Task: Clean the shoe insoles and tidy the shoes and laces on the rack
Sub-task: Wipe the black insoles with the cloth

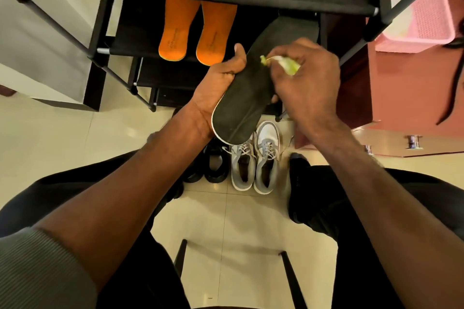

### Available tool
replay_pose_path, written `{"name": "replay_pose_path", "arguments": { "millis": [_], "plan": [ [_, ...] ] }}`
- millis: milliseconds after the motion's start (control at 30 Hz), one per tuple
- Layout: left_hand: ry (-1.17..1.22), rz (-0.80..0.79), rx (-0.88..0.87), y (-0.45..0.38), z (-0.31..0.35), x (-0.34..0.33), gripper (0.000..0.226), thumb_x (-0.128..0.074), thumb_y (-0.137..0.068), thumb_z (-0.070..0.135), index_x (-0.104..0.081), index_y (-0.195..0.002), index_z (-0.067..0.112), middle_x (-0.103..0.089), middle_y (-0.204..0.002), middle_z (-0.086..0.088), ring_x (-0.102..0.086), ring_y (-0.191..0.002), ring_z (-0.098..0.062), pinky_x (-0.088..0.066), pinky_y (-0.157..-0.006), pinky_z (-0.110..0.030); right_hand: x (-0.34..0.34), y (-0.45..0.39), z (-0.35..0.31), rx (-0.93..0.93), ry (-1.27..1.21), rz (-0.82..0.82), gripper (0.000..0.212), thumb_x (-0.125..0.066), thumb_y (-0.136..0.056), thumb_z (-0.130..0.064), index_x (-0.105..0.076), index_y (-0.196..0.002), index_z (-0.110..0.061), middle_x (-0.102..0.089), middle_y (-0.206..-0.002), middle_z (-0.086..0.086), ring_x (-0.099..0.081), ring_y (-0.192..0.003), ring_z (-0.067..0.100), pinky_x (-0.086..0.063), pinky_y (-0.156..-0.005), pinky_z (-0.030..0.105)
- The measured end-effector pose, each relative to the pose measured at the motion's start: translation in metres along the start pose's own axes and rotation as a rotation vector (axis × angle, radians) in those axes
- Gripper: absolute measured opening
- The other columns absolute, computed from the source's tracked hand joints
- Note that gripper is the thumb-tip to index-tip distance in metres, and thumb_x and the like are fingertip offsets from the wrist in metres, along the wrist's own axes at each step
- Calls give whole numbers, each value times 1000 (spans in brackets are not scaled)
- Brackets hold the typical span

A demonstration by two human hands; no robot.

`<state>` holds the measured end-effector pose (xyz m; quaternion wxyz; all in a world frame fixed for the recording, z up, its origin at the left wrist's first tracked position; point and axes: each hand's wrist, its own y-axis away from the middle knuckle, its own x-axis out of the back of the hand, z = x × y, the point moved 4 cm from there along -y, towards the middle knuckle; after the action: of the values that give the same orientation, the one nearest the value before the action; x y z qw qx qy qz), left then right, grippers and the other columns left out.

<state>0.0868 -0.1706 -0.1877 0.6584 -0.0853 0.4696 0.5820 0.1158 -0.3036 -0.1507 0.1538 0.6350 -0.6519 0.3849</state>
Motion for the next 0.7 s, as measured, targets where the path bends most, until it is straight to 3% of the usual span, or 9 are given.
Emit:
{"name": "replay_pose_path", "arguments": {
  "millis": [67, 200, 233, 333, 400, 500, 567, 700],
  "plan": [
    [1, -67, 16, 6, -1, -9, 63, -28, -114, 33, -81, -85, 13, -76, -97, -9, -73, -85, -25, -60, -83, -46, 10, -7, 5, -42, 129, 60, 18, -68, -89, -30, -80, -102, -27, -71, -102, -11, -66, -96, 16, -55, -77, 35],
    [10, -39, 44, 8, -1, -5, 48, -35, -111, 43, -59, -128, 5, -69, -118, -16, -73, -91, -33, -60, -83, -53, 22, -14, 11, -102, 186, 123, 18, -68, -90, -30, -80, -104, -28, -72, -108, -12, -66, -100, 17, -56, -79, 34],
    [-21, -22, 54, 9, -1, -10, 48, -35, -111, 43, -56, -131, 5, -70, -116, -15, -73, -89, -32, -60, -81, -52, 22, -15, 13, -116, 172, 118, 18, -69, -90, -30, -80, -104, -28, -73, -108, -12, -66, -100, 17, -57, -81, 37],
    [-68, -7, 35, 10, -2, -17, 59, -31, -112, 40, -77, -95, 7, -76, -91, -10, -74, -78, -25, -62, -73, -43, 13, -8, 10, -102, 111, -1, 19, -69, -88, -28, -80, -103, -28, -74, -105, -10, -67, -101, 17, -57, -85, 42],
    [-43, -21, 62, 14, -2, -20, 72, -27, -113, 41, -80, -75, 11, -75, -77, -6, -74, -72, -18, -62, -68, -31, 2, 3, -4, -31, -21, -130, 16, -72, -88, -24, -81, -101, -24, -74, -100, -9, -67, -97, 16, -57, -83, 44],
    [-21, 31, 104, 12, 1, -7, 72, -34, -109, 51, -81, -79, 6, -75, -83, -9, -75, -81, -21, -62, -77, -32, -9, 18, -31, 103, -248, -309, 9, -78, -87, -17, -82, -95, -18, -72, -91, -11, -66, -90, 8, -54, -88, 36],
    [-11, 52, 100, 11, 5, -5, 68, -38, -108, 51, -80, -86, 2, -75, -89, -13, -75, -86, -24, -62, -81, -34, -10, 20, -36, 155, -259, -366, 9, -78, -86, -18, -82, -94, -19, -71, -91, -15, -65, -91, 6, -50, -94, 31],
    [-54, 27, 42, 10, 4, -13, 63, -34, -112, 40, -81, -79, 13, -74, -81, -5, -73, -76, -18, -60, -75, -35, 2, 6, -17, 113, -25, -205, 13, -71, -87, -26, -81, -96, -27, -70, -94, -16, -63, -94, 13, -54, -84, 42]
  ]
}}
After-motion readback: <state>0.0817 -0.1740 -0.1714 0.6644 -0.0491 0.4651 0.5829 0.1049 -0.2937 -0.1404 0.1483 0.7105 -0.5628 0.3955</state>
